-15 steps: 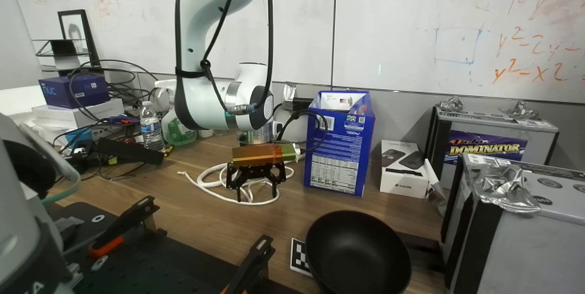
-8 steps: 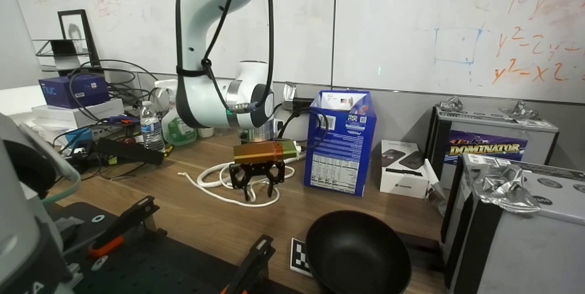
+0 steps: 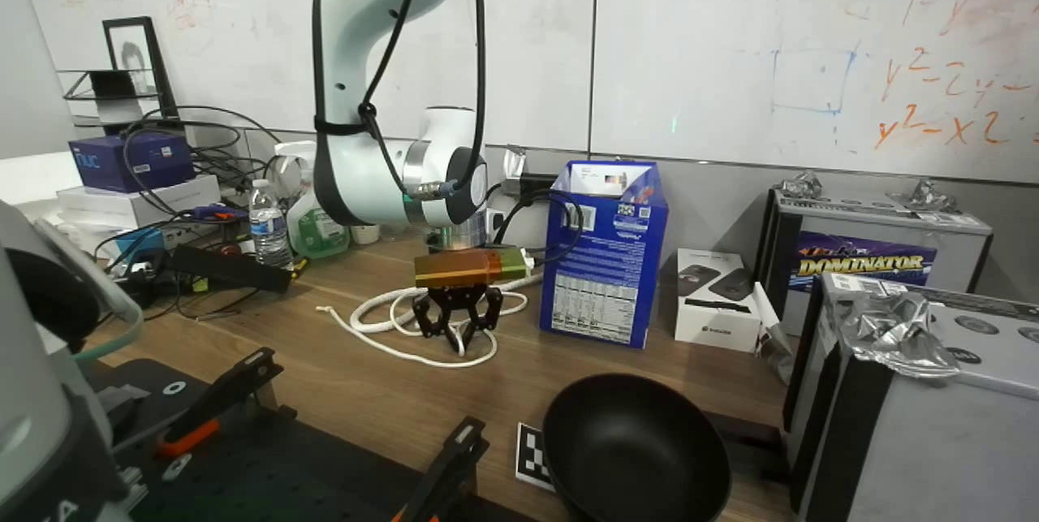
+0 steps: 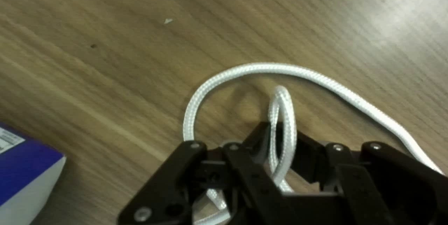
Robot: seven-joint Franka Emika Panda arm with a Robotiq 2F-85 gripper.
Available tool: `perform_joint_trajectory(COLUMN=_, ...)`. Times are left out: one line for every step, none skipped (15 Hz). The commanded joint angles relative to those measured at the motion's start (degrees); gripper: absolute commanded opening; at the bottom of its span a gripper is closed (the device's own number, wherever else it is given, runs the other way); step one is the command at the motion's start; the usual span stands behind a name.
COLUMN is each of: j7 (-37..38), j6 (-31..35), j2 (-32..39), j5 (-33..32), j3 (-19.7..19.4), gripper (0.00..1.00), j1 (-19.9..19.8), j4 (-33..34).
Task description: Put the white ropes inside the blue box
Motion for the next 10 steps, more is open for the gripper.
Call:
perform_joint_trajectory(j7=3.22, j6=-3.39, j2=-0.05, j5=0.14, j3=0.32, gripper=0.04, j1=-0.16, j4=1.15)
perform_joint_trajectory(j7=3.97, j6=-4.35, j2=-0.58, j5=0.50, j3=0.63, gripper=0.04, j1=-0.37, j4=1.09)
perform_joint_trajectory(j7=4.63, j6=-5.55, j2=-1.05, j5=0.98, j3=1.09, gripper=0.04, j1=-0.75, j4=1.08)
perform_joint_trajectory(j7=5.04, j6=-6.89, j2=-2.07, j5=1.71, j3=2.04, gripper=0.04, j1=-1.65, j4=0.70)
perform_joint_trajectory(j7=5.78, j6=-8.07, j2=-3.04, j5=2.31, j3=2.35, gripper=0.04, j1=-1.85, j4=0.27)
perform_joint_trajectory(j7=6.48, j6=-9.34, j2=-4.39, j5=3.05, j3=2.89, gripper=0.04, j1=-2.22, j4=-0.37)
perform_joint_trajectory(j7=6.91, j6=-10.63, j2=-6.26, j5=3.89, j3=3.70, gripper=0.04, j1=-2.88, j4=-1.23)
perform_joint_trajectory(j7=7.31, j6=-11.81, j2=-8.10, j5=4.77, j3=4.37, gripper=0.04, j1=-3.44, j4=-1.92)
perform_joint_trajectory(j7=7.51, j6=-12.86, j2=-10.72, j5=5.81, j3=5.13, gripper=0.04, j1=-4.09, j4=-3.06)
perform_joint_trajectory(j7=7.58, j6=-14.15, j2=-13.03, j5=6.92, j3=5.87, gripper=0.04, j1=-4.77, j4=-3.63)
